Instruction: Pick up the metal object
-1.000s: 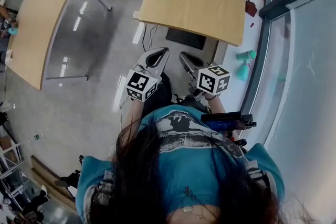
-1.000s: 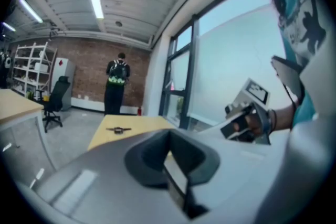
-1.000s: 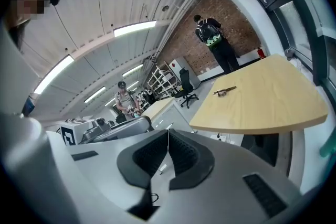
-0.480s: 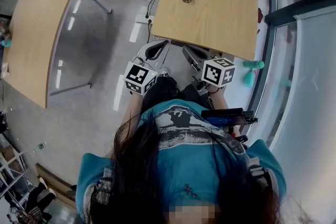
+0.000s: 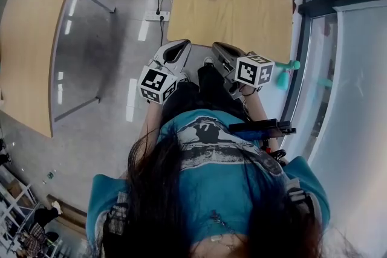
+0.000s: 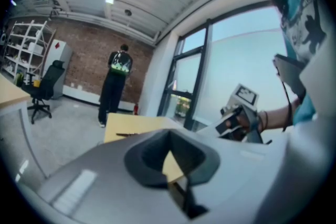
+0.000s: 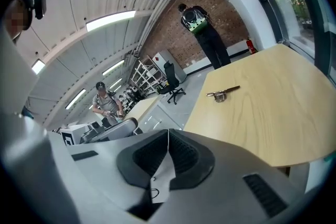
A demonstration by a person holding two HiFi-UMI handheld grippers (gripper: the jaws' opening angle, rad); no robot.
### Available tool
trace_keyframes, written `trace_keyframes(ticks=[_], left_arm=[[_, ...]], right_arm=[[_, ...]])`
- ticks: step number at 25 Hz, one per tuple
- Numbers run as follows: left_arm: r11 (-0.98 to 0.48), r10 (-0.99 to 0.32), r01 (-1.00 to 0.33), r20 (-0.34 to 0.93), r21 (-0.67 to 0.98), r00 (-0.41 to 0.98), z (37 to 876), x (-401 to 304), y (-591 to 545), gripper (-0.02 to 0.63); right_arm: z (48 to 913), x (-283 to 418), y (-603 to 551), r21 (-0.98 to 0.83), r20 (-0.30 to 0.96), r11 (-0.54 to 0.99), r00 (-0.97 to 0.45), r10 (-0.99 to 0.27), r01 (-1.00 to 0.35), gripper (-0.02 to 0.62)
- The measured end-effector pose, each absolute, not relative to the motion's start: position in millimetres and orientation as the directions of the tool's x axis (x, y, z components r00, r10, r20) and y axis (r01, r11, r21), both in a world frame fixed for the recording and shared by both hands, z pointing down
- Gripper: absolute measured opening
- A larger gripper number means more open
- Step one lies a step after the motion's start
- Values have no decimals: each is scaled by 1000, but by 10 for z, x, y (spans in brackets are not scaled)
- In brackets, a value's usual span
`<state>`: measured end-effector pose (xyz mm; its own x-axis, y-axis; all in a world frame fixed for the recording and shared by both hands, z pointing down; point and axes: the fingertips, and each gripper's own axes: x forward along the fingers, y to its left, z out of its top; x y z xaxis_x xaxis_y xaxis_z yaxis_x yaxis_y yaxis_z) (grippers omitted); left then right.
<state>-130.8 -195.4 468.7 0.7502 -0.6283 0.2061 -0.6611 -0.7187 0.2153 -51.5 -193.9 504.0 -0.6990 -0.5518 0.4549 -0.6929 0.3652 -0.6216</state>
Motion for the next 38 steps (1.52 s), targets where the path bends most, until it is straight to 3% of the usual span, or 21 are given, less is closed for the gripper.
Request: trace_keyframes(ticks=[19, 22, 30, 38], left_arm=[[-702, -646, -690, 250, 176, 721, 4805, -891, -3459, 2], [-684, -654, -706, 277, 181, 704, 4870, -869, -3612, 2], [-653, -656, -734, 342, 188, 672, 5031, -906, -3919, 2], [-638, -652, -741, 365, 210, 665, 5157, -861, -4109, 2]], right_arm=[[5770, 53, -3993, -644, 574, 241, -667, -475, -726, 17], [5942, 42, -4201, -667, 590, 230, -691, -418, -709, 82], [6377, -125, -4532, -828, 532, 7, -788, -309, -561, 150], [6588, -155, -4832, -898, 430, -264, -827, -362, -351, 158]])
